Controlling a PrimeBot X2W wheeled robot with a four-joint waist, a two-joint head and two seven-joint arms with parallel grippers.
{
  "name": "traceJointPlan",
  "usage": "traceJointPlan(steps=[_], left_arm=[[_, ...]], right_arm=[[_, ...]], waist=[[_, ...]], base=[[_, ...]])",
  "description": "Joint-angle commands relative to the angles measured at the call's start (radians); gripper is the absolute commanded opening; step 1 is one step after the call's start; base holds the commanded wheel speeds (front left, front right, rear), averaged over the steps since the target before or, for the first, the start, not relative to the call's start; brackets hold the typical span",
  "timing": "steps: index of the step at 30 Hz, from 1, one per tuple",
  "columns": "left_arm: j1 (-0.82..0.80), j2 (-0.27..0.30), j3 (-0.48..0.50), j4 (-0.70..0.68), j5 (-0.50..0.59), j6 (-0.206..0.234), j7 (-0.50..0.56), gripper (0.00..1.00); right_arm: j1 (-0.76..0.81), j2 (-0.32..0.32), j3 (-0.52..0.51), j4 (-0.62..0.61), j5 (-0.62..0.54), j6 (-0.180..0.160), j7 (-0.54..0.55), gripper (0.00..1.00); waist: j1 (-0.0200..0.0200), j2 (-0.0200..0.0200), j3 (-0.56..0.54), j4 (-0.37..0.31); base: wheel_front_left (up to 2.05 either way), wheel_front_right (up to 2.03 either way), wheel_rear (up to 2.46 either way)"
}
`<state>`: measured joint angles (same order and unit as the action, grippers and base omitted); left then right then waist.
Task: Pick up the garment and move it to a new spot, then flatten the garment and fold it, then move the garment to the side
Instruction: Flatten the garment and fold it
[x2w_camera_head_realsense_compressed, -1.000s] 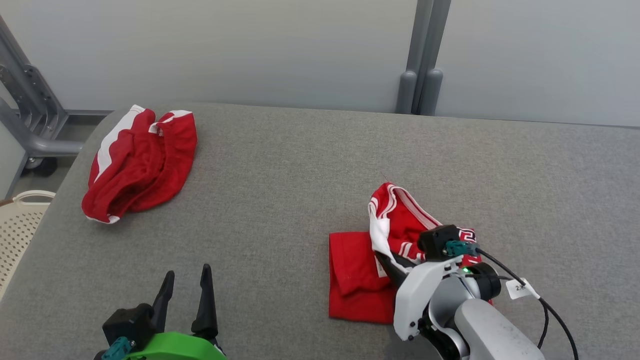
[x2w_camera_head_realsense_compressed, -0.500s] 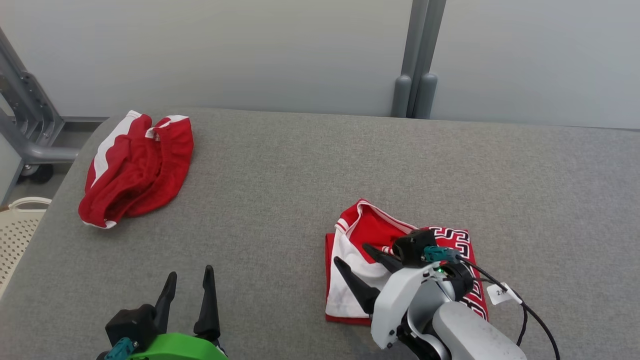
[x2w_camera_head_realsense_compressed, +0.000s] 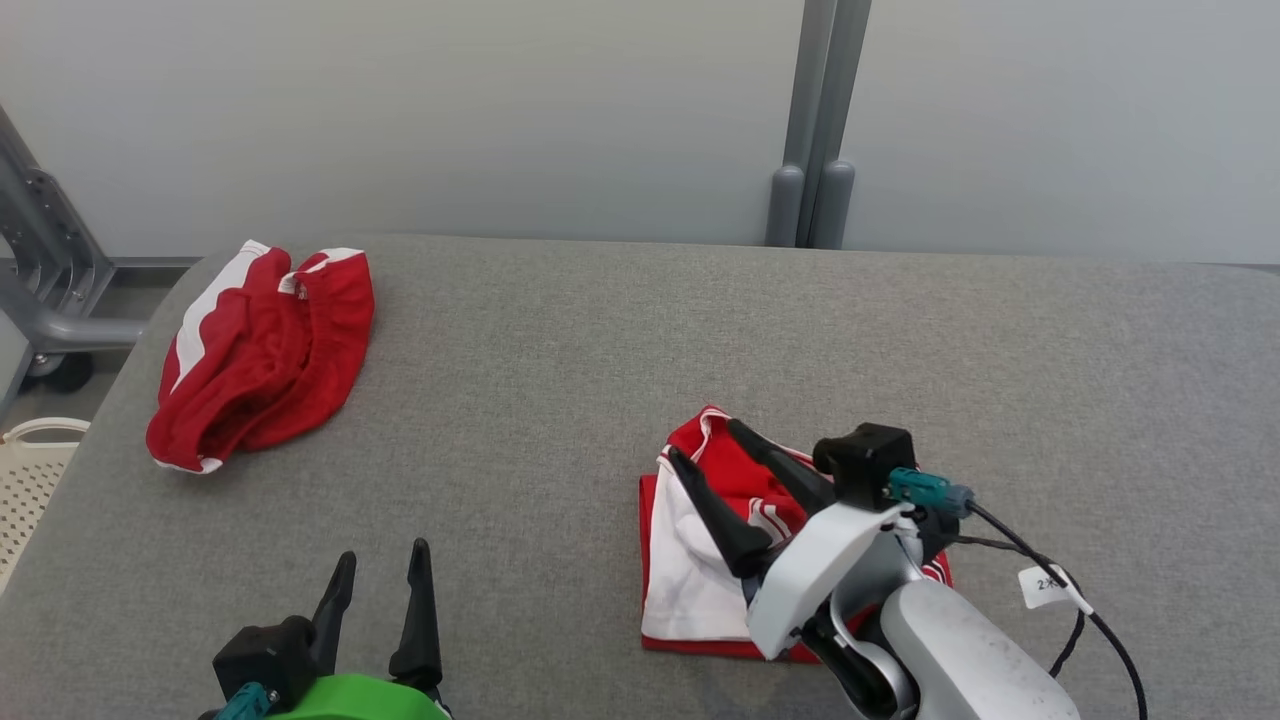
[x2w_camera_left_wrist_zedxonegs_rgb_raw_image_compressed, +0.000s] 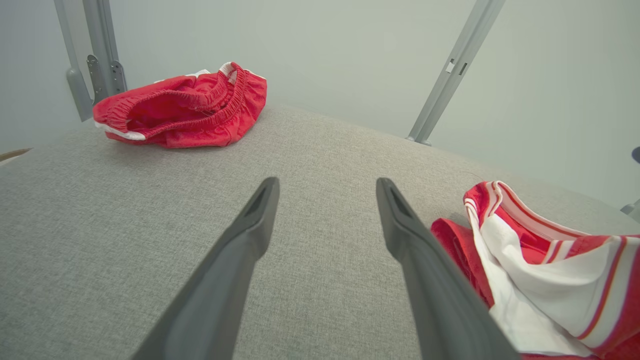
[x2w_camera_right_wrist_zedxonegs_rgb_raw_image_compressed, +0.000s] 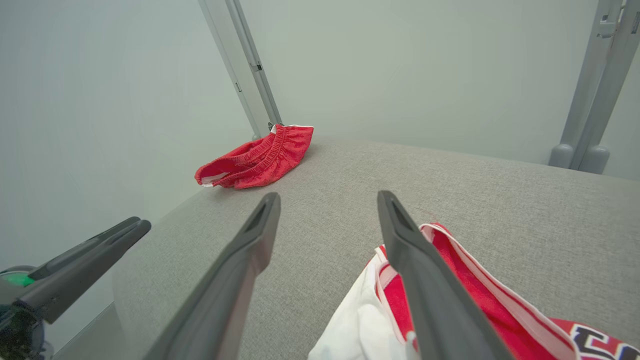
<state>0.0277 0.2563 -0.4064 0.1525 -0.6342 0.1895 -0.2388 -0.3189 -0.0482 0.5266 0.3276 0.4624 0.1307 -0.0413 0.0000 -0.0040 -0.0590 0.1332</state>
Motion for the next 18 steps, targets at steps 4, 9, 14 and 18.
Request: traceJointPlan(steps=[4,9,14,18], left_arm=[[0.012,0.007,0.0,-0.011,-0.008,0.011,0.001,1.0],[0.017,0.007,-0.006,-0.02,-0.004,0.015,0.002,1.0],[0.018,0.005,-0.015,-0.026,-0.002,0.015,0.001,1.0],[0.015,0.004,-0.021,-0.029,0.0,0.013,0.002,1.0]], right_arm=[[0.031,-0.004,-0.084,-0.028,-0.036,0.0,-0.023,1.0],[0.061,-0.004,-0.212,-0.04,-0.091,0.0,-0.035,1.0],[0.092,-0.004,-0.336,-0.028,-0.148,0.0,-0.038,0.69],[0.115,-0.004,-0.41,-0.005,-0.182,0.0,-0.043,0.14]], waist=[[0.0,0.004,-0.006,-0.008],[0.0,0.004,-0.009,-0.017],[0.0,0.004,-0.005,-0.021],[0.0,0.004,0.001,-0.016]], base=[[0.0,0.0,0.0],[0.0,0.0,0.0],[0.0,0.0,0.0],[0.0,0.0,0.0]])
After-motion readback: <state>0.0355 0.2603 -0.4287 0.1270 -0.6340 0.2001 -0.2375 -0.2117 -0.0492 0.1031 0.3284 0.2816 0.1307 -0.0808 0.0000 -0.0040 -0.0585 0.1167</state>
